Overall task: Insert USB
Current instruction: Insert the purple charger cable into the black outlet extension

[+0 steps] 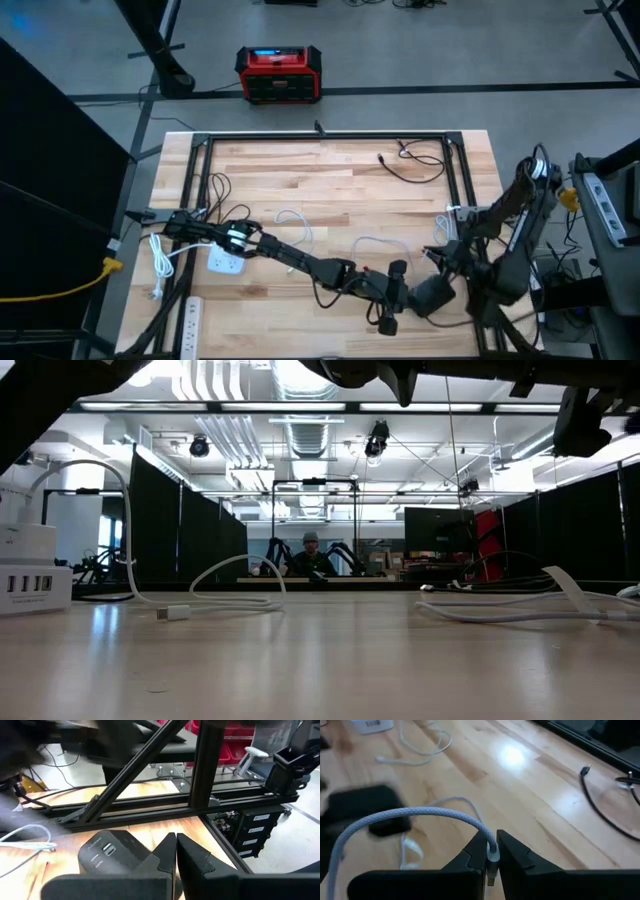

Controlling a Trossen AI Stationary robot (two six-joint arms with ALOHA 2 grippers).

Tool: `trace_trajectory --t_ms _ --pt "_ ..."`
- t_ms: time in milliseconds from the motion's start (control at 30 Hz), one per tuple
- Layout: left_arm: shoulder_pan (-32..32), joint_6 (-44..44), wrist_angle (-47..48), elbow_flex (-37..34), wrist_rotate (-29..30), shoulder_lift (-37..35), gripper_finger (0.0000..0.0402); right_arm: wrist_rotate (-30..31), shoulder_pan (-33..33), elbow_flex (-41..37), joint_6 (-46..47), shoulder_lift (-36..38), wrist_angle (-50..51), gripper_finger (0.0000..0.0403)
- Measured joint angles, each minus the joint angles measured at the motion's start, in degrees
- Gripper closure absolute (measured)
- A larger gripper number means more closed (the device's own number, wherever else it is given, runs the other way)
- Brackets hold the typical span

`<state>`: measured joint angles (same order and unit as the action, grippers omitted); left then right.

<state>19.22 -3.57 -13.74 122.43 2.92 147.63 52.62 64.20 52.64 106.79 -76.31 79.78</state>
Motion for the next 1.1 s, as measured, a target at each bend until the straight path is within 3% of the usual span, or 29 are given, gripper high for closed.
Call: trace_trajectory --t_ms 467,733,1100 --pt "0.8 0.3 0.2 1.4 -1.8 0.1 0.0402 0.1 -9.0 -0.3 -21.2 2.7 -12.7 0.0386" --pt "0.9 0.1 0.8 3.2 0.4 0.2 0.0402 4.4 -14.0 0.6 -29.0 7.1 -14.1 0.0386" --pt "1.9 -1.9 2.4 3.2 1.1 0.3 0.0402 1.0 -26.8 3.1 -66.8 15.5 -35.4 0.0386"
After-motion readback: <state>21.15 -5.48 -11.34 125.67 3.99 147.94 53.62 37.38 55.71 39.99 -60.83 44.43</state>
